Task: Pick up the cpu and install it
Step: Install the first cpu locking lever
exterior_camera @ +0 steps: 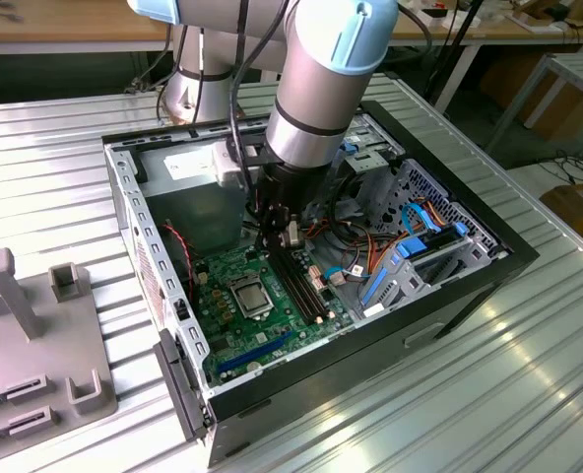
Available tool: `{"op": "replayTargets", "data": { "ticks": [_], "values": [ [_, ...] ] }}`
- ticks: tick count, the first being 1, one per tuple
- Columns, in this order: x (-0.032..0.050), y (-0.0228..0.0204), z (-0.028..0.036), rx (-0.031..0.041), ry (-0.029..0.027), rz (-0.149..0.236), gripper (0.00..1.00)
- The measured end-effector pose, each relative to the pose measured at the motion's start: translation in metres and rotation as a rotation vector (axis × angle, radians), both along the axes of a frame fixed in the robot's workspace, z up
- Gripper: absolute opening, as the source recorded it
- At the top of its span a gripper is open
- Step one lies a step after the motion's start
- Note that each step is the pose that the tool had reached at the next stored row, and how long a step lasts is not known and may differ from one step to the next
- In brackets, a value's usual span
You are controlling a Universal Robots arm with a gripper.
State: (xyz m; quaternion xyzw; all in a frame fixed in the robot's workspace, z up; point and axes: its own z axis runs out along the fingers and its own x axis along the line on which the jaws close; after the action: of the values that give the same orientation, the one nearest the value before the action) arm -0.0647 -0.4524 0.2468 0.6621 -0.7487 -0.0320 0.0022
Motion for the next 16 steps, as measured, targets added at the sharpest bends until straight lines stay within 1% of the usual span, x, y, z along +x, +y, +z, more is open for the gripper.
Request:
{"op": "replayTargets", "data": {
  "ticks": [3,5,6,7,8,10,12,13,14,15,16],
  "values": [
    [0.0000,-0.0001,-0.0001,-0.0013,-0.0012,0.010,0.11],
    [0.0000,-0.0003,-0.0001,-0.0069,-0.0015,0.015,0.11],
    [0.0000,-0.0005,-0.0001,-0.0142,-0.0017,0.019,0.11],
    [0.0000,-0.0006,-0.0002,-0.0191,-0.0019,0.022,0.11],
    [0.0000,-0.0007,-0.0002,-0.0225,-0.0021,0.025,0.11],
    [-0.0001,-0.0008,-0.0001,-0.0236,-0.0034,0.030,0.11],
    [-0.0007,-0.0010,0.0000,-0.0240,-0.0085,0.033,0.11],
    [-0.0012,-0.0012,0.0000,-0.0239,-0.0126,0.035,0.11],
    [-0.0018,-0.0013,0.0000,-0.0240,-0.0172,0.036,0.11],
    [-0.0030,-0.0015,-0.0001,-0.0240,-0.0245,0.036,0.11],
    [-0.0036,-0.0016,0.0000,-0.0241,-0.0281,0.037,0.11]
  ]
}}
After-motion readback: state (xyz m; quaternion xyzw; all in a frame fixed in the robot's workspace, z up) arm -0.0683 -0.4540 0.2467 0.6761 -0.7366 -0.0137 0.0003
